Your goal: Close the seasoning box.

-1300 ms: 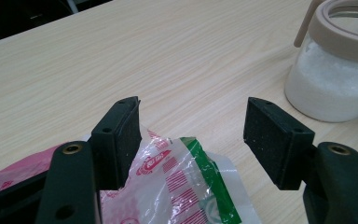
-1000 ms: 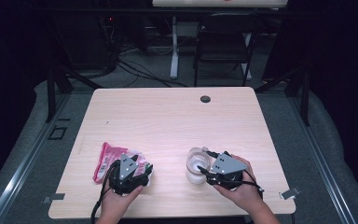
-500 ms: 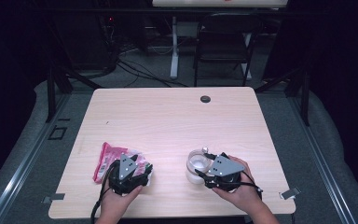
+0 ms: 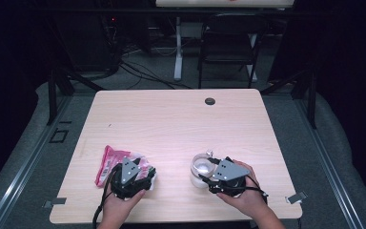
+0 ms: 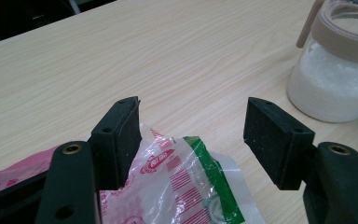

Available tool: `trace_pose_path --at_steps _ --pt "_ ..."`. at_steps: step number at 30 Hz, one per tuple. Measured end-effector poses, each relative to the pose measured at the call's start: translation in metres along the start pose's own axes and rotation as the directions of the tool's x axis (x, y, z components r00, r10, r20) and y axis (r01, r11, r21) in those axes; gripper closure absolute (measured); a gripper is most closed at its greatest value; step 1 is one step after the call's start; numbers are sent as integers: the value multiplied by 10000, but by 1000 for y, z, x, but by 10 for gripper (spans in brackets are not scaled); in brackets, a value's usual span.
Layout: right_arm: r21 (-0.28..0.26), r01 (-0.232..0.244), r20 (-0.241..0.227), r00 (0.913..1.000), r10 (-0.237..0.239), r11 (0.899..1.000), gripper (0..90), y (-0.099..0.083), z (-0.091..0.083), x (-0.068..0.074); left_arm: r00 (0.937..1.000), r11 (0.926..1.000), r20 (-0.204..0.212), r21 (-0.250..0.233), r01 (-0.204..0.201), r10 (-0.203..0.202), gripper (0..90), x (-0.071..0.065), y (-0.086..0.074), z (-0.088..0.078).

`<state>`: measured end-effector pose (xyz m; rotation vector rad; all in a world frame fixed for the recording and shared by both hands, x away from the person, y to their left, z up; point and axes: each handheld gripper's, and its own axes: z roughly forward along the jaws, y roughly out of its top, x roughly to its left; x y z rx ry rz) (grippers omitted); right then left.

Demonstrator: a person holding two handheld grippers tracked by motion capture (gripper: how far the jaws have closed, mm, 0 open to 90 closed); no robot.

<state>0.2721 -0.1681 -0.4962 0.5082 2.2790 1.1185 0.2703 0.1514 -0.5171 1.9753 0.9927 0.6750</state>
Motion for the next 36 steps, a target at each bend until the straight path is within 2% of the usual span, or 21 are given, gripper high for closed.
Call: trace_pose_path --at_steps 24,36 --pt "-225 -314 -71 9995 312 9993 408 1 -4 -1 9998 9999 -130 -56 142 -143 360 6 -1 -3" --pt "-514 -1111 157 9936 1120 9925 409 -4 -15 -14 9994 9996 -236 -129 246 -249 360 11 -2 -6"
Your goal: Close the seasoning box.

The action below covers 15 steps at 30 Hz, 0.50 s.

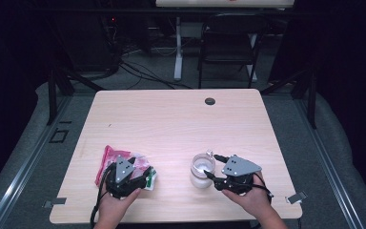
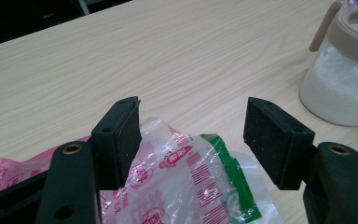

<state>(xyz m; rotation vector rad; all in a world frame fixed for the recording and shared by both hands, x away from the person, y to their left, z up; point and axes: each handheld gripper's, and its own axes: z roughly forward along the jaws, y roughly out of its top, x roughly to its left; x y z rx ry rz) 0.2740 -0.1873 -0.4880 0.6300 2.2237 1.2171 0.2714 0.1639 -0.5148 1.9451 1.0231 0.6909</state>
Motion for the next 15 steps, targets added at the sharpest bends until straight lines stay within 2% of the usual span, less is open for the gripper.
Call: trace_pose_path --at_steps 8,15 --pt "-180 -907 351 9952 913 9957 411 -8 -7 -15 9999 10000 -76 4 78 -78 360 3 -1 -1" --pt "-67 -1328 895 9871 1328 9911 411 -19 -11 -24 9998 9999 -112 -5 138 -138 360 4 -2 -1"
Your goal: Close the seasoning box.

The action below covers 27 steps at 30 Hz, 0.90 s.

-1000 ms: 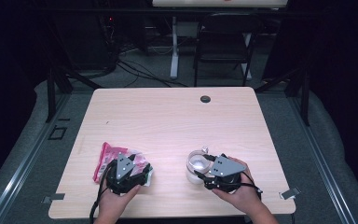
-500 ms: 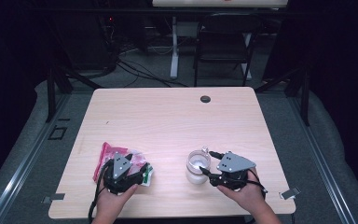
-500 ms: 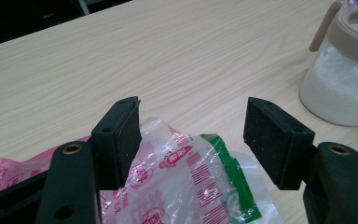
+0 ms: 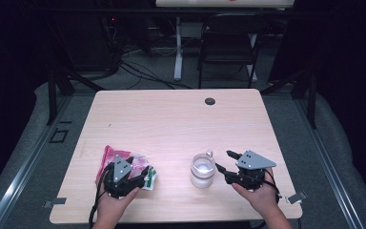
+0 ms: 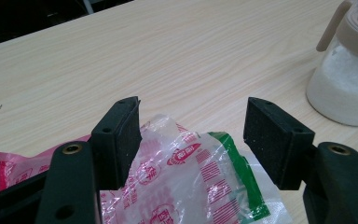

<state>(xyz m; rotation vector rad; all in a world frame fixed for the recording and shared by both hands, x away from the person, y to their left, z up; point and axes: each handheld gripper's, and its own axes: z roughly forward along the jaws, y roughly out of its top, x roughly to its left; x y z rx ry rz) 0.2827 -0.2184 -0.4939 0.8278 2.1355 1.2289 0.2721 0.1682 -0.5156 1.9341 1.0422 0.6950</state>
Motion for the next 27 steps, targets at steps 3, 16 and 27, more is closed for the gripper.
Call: trace_pose_path --at_steps 3,16,27 --pt "-25 -168 183 9997 169 9999 411 -3 -2 -4 10000 10000 -16 35 7 -7 360 1 0 0" --pt "253 -1213 875 9891 1187 9923 411 -27 -1 -25 10000 10000 -32 60 17 -17 361 1 -2 1" --pt "810 -2279 834 9716 2212 9703 412 -45 13 -35 10000 9996 -17 249 -96 96 360 0 -5 4"
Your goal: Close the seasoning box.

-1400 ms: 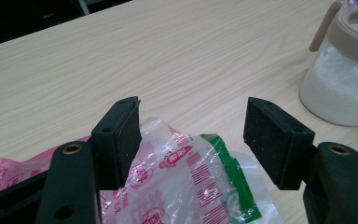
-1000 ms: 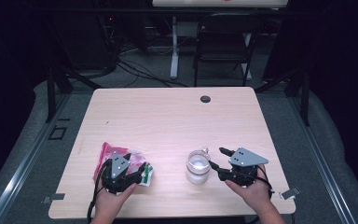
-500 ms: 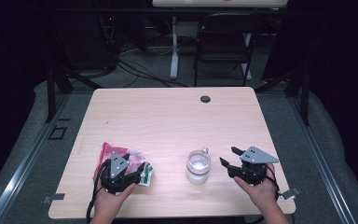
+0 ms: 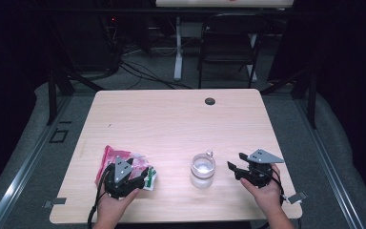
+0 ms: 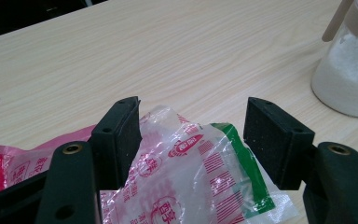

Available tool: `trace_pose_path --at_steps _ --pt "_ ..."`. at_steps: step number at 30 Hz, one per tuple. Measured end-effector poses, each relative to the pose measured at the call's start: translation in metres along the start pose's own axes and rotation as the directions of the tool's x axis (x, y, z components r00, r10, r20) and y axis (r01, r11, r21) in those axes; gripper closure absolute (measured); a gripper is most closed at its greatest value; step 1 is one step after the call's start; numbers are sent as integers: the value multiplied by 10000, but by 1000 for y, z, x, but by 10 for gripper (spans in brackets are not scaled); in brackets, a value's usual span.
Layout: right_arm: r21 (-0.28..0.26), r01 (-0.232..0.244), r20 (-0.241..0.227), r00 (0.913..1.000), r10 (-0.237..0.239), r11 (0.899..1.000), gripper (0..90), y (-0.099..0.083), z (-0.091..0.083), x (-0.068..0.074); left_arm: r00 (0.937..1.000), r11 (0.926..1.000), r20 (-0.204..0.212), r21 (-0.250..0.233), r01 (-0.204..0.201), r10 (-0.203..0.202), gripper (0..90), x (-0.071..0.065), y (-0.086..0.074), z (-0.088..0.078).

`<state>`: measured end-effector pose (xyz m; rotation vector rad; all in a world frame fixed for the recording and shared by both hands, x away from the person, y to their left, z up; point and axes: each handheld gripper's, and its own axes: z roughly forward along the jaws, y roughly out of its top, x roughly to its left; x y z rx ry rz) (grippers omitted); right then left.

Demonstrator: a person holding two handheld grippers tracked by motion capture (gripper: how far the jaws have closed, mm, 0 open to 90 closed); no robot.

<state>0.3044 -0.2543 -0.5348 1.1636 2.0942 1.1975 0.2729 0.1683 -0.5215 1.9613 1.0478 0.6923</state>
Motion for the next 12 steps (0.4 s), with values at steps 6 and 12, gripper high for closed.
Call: trace_pose_path --at_steps 6,12 --pt "180 -426 101 9990 424 9989 412 -4 5 -7 10000 10000 -12 55 32 -32 361 1 -1 2" --pt "224 -610 160 9980 607 9979 412 -6 6 -10 10000 9999 -32 116 5 -5 361 1 -1 2"
